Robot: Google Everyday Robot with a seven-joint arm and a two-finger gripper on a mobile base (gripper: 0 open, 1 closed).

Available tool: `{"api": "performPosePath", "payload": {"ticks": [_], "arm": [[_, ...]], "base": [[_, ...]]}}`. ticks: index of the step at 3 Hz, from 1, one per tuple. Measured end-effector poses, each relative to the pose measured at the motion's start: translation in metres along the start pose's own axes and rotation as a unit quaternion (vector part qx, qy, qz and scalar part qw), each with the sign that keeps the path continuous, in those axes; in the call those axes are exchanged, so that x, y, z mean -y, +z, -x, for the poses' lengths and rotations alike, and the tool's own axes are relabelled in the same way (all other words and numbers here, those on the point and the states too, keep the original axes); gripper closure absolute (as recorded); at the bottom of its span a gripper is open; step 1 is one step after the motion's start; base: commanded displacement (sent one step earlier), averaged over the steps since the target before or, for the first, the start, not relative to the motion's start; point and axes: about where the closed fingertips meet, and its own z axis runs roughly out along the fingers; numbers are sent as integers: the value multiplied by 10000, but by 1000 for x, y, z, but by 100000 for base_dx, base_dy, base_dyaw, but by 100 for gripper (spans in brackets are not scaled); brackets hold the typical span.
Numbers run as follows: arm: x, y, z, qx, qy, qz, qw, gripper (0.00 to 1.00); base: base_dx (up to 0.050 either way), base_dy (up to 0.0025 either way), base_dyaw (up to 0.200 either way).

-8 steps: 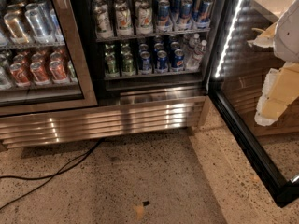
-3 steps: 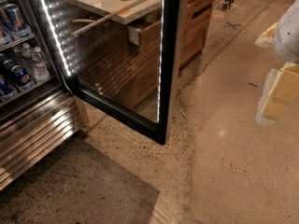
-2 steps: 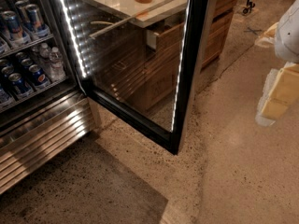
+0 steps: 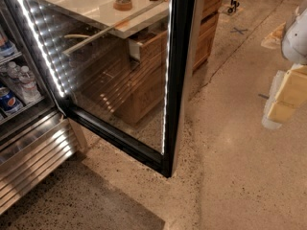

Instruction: Close right fridge door

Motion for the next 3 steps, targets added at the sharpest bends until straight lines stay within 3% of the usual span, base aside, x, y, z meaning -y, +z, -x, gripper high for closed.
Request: {"api": "performPosePath", "payload": {"ticks": [1,3], "arm": [[0,0,0,0,0,0,10000,0],[8,10,3,155,80,128,9998,0]], "base": [[5000,1,-8],[0,0,0]]}}
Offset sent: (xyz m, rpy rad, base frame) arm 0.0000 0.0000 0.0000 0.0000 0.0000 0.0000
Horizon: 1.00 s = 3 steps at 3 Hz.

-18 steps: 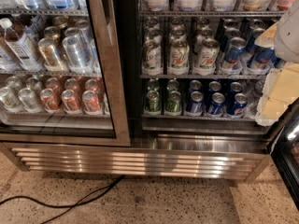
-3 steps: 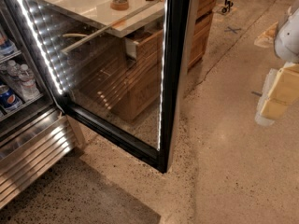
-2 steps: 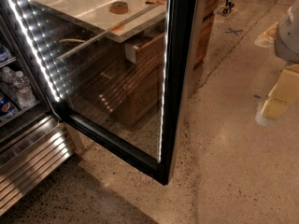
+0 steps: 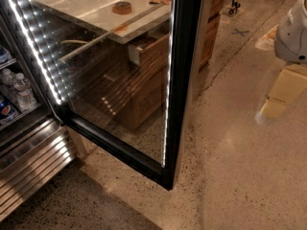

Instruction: Close right fridge door

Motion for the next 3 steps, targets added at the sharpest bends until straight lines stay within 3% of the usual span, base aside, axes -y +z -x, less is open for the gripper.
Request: {"api": "performPosePath", "payload": {"ticks": [1,2,3], "arm": [[13,26,10,460,30,276,9986,0],[35,54,52,965,-29,582,9936,0],[49,67,94,1177,-179,768,9899,0]], "base": [[0,0,0],[0,0,0],[0,0,0]]}}
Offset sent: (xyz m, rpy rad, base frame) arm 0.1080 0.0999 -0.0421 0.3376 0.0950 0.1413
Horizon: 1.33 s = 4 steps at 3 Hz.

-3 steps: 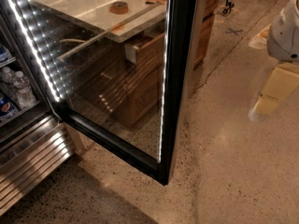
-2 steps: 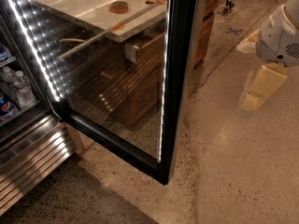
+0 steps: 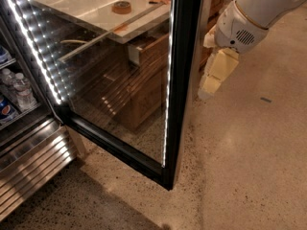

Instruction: Close right fridge door

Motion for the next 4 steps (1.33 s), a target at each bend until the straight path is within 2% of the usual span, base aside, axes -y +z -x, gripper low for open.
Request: {"api": "performPosePath", "payload": {"ticks": [1,2,4], "arm": [[2,1,4,19,-32,-2,10000,0],[2,1,4,19,-33,-2,10000,19],[2,1,4,19,-33,-2,10000,65]], "base": [[0,0,0],[0,0,0],[0,0,0]]}}
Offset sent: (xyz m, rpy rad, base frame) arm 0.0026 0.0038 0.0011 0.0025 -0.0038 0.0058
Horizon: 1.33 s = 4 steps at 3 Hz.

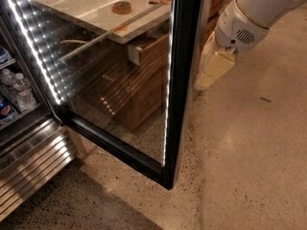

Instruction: Close right fridge door

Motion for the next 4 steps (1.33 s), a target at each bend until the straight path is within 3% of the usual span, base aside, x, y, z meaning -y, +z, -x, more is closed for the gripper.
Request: {"api": "performPosePath", "payload": {"ticks": [1,2,4], "arm": [[0,0,0,0,0,0,10000,88],[0,0,0,0,0,0,10000,100],[-4,-3,-4,0,1,0,10000,100]], "base": [[0,0,0],[0,0,0],[0,0,0]]}}
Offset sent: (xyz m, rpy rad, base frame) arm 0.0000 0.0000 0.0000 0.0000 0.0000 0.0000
